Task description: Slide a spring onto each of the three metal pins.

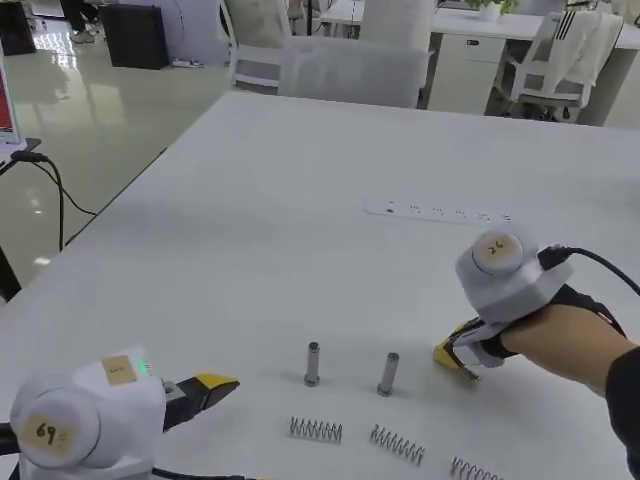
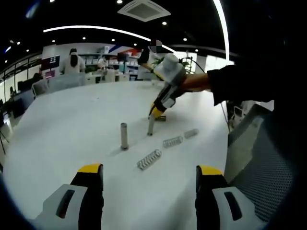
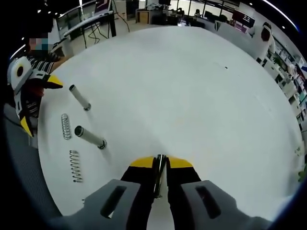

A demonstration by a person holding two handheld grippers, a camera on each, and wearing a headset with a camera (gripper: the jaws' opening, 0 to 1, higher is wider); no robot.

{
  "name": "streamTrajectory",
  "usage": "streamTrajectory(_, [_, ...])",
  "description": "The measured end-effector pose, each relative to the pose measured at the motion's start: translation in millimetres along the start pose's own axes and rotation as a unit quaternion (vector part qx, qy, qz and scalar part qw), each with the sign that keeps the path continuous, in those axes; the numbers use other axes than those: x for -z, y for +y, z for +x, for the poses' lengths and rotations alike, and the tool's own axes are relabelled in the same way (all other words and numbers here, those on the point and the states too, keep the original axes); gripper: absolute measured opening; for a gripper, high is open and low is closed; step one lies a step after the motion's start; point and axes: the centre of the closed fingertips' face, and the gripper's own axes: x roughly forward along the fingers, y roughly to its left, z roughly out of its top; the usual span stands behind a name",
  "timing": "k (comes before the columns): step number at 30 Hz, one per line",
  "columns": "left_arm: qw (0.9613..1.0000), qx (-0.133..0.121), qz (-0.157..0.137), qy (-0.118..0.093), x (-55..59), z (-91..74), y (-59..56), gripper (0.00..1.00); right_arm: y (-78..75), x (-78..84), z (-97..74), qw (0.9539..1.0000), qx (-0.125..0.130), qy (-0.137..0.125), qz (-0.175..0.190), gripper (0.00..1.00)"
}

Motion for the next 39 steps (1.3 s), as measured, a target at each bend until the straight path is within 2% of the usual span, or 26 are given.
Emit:
streamTrajectory(7, [1.0000, 0.001, -0.001, 0.002, 1.7, 0.9, -0.1, 0.75, 1.8, -0.6, 0.2, 1.0000, 0.001, 0.005, 0.002, 0.06])
streamTrajectory(11, [1.0000, 0.002, -0.001, 0.001, 0.6, 1.5, -0.5, 0.75, 1.2, -0.5, 0.1, 0.9998, 0.007, 0.004, 0.015, 0.05])
streamTrajectory(14, [1.0000, 0.002, 0.000, 0.001, -0.2, 1.1, -0.5, 0.75, 2.9, 1.8, -1.8, 0.9996, 0.000, 0.000, 0.029, 0.05])
streamTrajectory(31, [0.9999, 0.006, 0.008, -0.002, -4.7, 2.6, -4.9, 0.75, 12.5, 3.9, -44.1, 0.9979, 0.004, -0.047, 0.045, 0.05])
streamTrajectory(39, [0.9999, 0.005, 0.011, -0.004, -6.7, 1.3, -5.1, 0.75, 20.1, 7.7, -55.7, 0.9971, 0.007, -0.061, 0.045, 0.05])
